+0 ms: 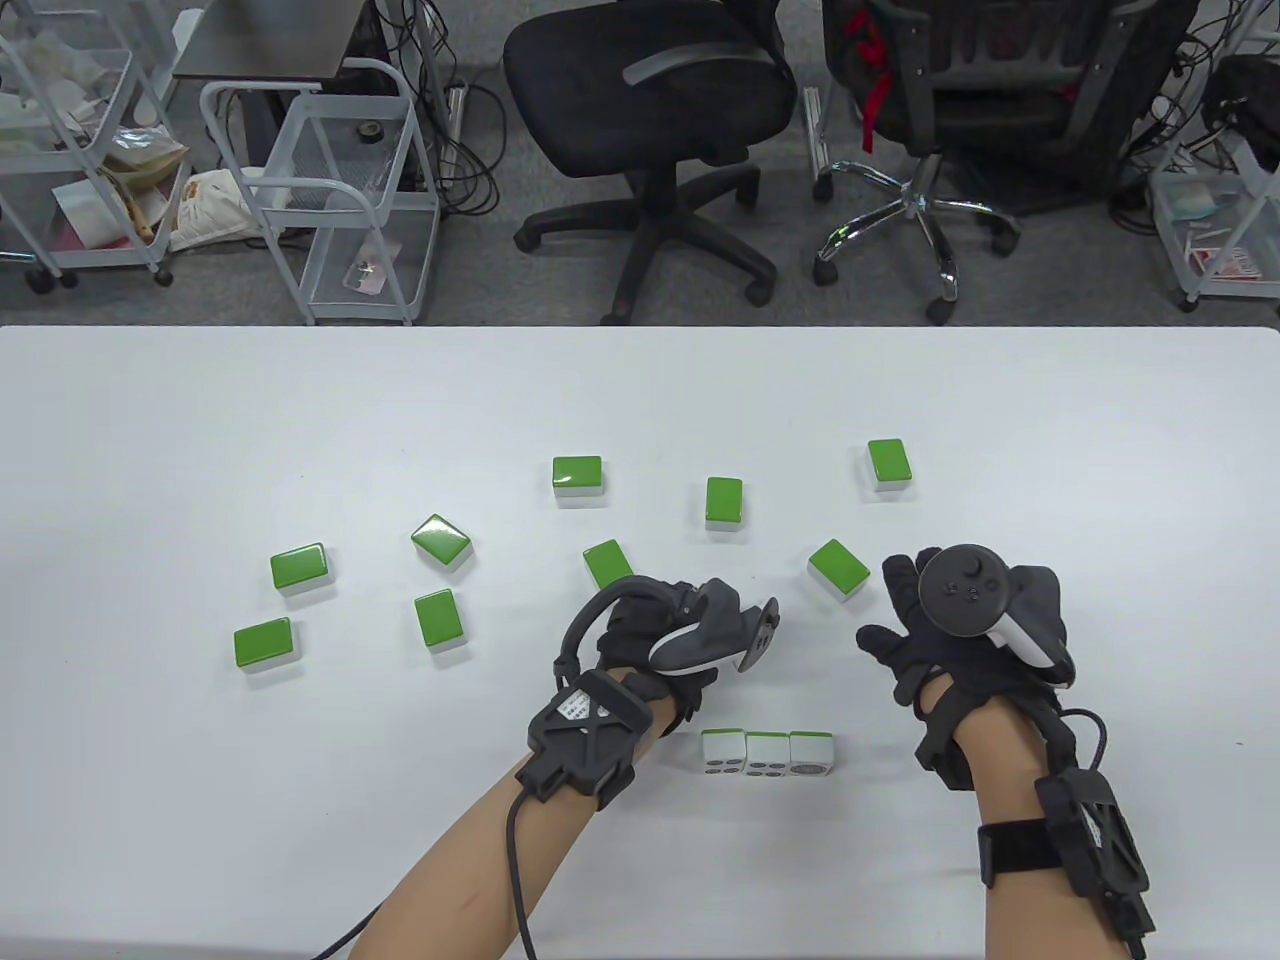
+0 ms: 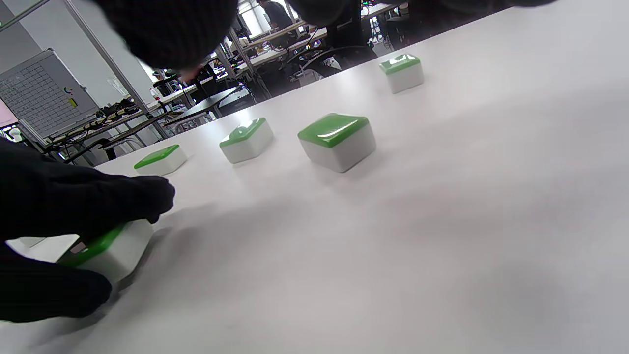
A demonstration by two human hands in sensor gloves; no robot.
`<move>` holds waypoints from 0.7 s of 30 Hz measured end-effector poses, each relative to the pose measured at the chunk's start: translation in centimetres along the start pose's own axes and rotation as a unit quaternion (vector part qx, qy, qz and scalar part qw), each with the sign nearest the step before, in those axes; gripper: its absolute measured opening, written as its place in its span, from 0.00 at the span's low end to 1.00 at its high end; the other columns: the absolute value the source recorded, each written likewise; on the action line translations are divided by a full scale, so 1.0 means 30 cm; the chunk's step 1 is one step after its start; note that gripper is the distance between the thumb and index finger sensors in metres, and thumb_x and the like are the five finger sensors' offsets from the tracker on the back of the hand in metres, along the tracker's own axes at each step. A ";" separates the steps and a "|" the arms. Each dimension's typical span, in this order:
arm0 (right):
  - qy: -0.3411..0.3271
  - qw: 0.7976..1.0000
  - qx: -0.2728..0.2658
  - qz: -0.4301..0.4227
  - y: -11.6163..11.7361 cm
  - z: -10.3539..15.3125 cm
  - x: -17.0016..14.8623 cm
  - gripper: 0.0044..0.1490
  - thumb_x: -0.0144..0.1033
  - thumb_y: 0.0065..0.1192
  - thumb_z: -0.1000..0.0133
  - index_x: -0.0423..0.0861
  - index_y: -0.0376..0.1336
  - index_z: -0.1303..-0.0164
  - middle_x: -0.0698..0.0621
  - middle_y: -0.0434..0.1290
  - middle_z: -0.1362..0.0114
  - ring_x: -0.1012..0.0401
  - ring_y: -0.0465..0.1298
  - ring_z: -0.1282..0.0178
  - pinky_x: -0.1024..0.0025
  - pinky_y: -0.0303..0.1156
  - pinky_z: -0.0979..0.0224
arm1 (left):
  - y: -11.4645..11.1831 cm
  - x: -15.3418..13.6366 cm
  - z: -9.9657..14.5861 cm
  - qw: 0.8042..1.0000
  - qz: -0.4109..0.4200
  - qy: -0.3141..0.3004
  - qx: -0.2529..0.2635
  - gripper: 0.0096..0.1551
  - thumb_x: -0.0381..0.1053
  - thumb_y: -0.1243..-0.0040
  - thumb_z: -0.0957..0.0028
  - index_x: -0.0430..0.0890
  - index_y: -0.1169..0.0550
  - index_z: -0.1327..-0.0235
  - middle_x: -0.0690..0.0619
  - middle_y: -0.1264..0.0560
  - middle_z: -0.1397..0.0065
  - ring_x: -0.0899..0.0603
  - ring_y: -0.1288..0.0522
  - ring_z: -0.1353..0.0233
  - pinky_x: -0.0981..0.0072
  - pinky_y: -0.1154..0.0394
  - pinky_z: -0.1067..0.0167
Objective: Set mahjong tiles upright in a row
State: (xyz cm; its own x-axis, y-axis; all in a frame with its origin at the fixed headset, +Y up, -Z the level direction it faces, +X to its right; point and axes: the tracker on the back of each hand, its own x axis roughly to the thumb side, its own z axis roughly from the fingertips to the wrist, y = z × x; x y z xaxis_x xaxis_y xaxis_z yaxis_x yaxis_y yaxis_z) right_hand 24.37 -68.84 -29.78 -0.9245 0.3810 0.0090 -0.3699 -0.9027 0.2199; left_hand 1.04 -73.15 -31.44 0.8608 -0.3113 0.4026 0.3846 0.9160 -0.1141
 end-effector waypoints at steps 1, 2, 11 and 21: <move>0.000 1.000 0.000 -0.001 -0.001 0.000 -0.001 0.52 0.52 0.63 0.58 0.41 0.50 0.29 0.32 0.46 0.21 0.27 0.52 0.26 0.30 0.56 0.33 | 0.014 -0.017 0.012 1.000 0.018 -0.005 -0.005 0.46 0.69 0.34 0.74 0.59 0.32 0.37 0.56 0.23 0.28 0.47 0.16 0.35 0.47 0.26 0.33; 0.000 1.000 -0.001 0.000 -0.001 0.000 -0.002 0.52 0.52 0.63 0.58 0.41 0.50 0.29 0.32 0.46 0.21 0.27 0.52 0.26 0.30 0.56 0.33 | 0.027 -0.035 0.026 0.999 0.038 -0.011 -0.012 0.46 0.68 0.34 0.73 0.58 0.32 0.36 0.56 0.24 0.28 0.47 0.16 0.34 0.47 0.26 0.33; 0.003 1.000 0.000 -0.016 -0.001 0.006 -0.015 0.52 0.52 0.63 0.58 0.40 0.50 0.29 0.32 0.46 0.21 0.27 0.52 0.26 0.30 0.56 0.33 | -0.013 -0.107 0.164 0.969 0.171 -0.109 -0.140 0.47 0.58 0.32 0.75 0.56 0.33 0.36 0.54 0.27 0.25 0.44 0.19 0.29 0.45 0.27 0.32; 0.004 1.000 0.010 -0.021 0.003 0.008 -0.015 0.52 0.52 0.63 0.58 0.40 0.50 0.29 0.32 0.45 0.21 0.27 0.52 0.26 0.30 0.56 0.33 | -0.082 -0.093 0.188 0.941 0.261 -0.134 -0.169 0.46 0.58 0.35 0.75 0.53 0.33 0.36 0.56 0.22 0.29 0.45 0.17 0.34 0.48 0.25 0.34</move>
State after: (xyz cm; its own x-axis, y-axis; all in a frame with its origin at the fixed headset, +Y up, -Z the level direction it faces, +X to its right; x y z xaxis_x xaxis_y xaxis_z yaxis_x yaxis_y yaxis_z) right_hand 24.76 -69.06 -29.53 -0.9093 0.4161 -0.0075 -0.4057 -0.8823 0.2385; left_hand -4.20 -73.11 -27.16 0.8641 0.2759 0.4209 0.0548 0.7798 -0.6236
